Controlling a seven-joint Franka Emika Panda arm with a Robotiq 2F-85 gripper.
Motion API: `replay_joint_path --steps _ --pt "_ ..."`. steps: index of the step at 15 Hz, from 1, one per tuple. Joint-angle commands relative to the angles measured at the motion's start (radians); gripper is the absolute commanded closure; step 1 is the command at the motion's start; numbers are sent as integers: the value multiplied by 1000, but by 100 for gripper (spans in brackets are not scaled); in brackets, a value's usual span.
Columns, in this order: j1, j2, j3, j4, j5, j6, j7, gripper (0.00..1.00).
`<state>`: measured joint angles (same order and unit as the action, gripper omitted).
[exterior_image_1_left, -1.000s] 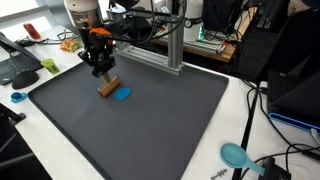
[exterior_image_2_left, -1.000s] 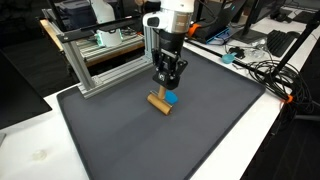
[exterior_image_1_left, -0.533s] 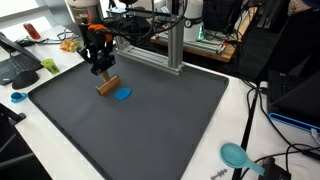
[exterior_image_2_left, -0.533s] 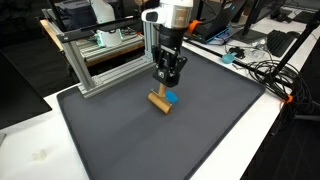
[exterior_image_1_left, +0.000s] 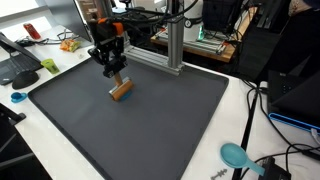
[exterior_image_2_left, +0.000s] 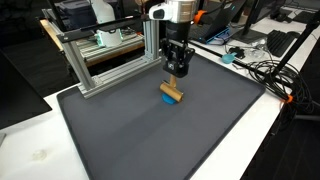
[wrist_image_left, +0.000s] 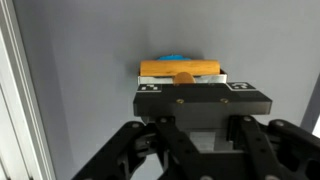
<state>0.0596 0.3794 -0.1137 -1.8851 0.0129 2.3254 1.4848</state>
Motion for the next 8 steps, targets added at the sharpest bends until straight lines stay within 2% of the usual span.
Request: replay_joint_path --steps 1,8 --pt "-14 -6 14 -18 38 8 -13 78" --pt "-22 53 0 21 28 -2 5 78"
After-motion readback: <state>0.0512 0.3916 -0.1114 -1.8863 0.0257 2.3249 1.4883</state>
